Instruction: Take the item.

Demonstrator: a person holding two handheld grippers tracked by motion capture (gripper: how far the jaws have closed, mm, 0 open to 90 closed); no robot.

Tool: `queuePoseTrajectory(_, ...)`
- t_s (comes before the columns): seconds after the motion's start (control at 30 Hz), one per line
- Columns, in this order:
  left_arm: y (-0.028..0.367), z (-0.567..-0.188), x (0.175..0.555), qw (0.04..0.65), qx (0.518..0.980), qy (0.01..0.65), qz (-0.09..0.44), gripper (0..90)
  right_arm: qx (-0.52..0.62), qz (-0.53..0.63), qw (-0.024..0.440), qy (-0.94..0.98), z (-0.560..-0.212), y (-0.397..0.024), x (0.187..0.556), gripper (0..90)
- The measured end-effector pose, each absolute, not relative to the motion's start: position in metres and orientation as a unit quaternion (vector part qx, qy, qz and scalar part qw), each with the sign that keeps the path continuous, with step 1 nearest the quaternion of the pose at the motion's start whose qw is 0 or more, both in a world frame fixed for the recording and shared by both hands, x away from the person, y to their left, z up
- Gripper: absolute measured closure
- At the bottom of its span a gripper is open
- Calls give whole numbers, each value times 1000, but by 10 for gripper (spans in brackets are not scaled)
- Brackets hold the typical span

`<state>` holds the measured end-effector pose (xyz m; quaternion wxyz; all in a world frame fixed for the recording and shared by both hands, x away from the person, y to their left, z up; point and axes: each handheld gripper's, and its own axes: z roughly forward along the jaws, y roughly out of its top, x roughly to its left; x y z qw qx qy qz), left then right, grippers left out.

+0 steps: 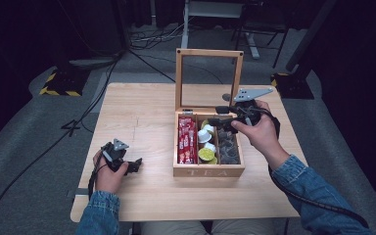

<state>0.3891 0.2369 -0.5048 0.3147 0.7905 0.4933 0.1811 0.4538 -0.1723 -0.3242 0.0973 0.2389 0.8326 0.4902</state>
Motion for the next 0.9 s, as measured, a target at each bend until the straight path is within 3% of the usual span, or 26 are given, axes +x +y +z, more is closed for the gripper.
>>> queuePoseTrajectory(0.9, 237, -505, 389, 314, 791, 493, 181, 53, 236, 435, 57, 867, -377, -132, 456, 405)
